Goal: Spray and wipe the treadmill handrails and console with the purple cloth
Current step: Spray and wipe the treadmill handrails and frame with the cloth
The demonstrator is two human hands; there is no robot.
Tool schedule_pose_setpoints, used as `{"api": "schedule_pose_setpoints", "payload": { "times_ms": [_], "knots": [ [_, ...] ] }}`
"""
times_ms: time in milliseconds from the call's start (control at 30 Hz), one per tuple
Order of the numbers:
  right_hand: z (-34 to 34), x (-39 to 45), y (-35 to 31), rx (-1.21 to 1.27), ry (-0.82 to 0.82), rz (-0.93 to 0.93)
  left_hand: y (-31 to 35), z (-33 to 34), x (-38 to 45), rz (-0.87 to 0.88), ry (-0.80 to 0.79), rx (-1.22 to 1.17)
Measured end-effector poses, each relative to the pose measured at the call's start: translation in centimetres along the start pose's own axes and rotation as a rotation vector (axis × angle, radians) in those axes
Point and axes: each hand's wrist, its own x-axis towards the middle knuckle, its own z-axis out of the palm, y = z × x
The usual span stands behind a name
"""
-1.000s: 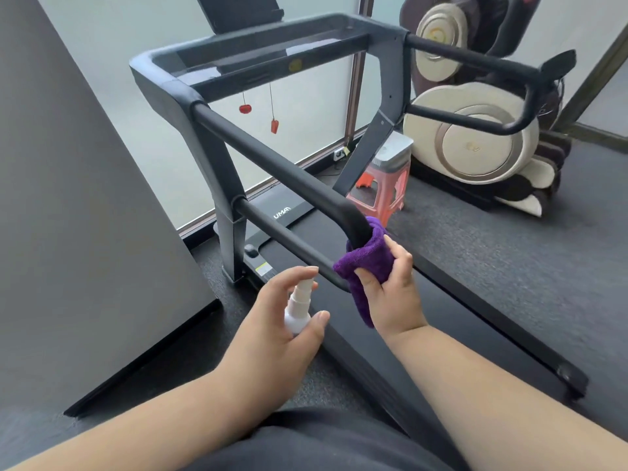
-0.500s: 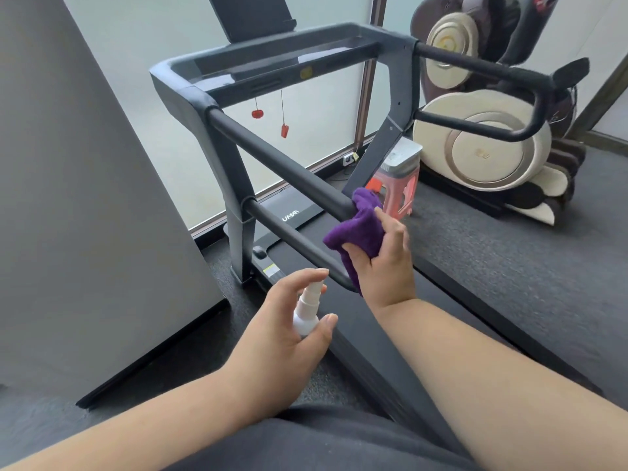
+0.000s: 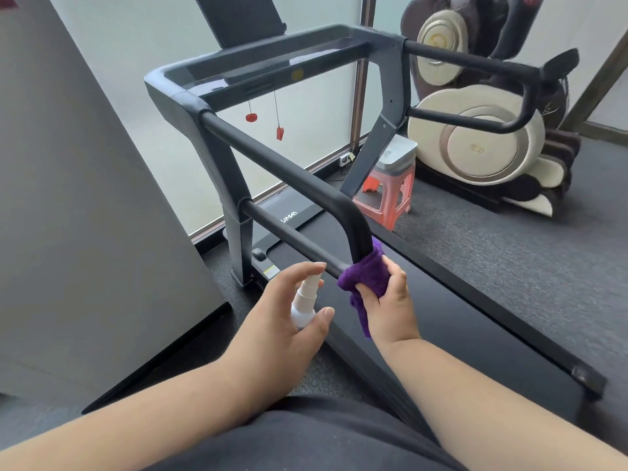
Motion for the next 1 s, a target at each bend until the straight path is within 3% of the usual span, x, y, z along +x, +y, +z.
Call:
{"api": "schedule_pose_setpoints", "payload": {
  "times_ms": [200, 467, 733, 867, 1000],
  "knots": [
    [0.1, 0.5, -1.9, 0.023, 0.059, -0.031, 0.0, -0.5, 0.6, 0.024, 0.003, 0.03],
    [0.5, 4.5, -8.1, -0.172, 0.173, -0.314, -1.5, -1.3, 2.9, 0.04, -0.029, -0.018],
    [3.0, 7.7, -14.0, -0.688, 0.24, -0.47, -4.9, -4.1, 7.5, 0.072, -0.059, -0.155],
    [6.7, 10.4, -17.5, -1.122, 0.12, -0.473, -6.5, -6.6, 11.0, 0.102, -0.06, -0.228],
    [11.6, 13.1, -19.4, -1.237, 0.017, -0.436, -8.2, -9.5, 14.4, 0.142, -0.101, -0.306]
  ]
}}
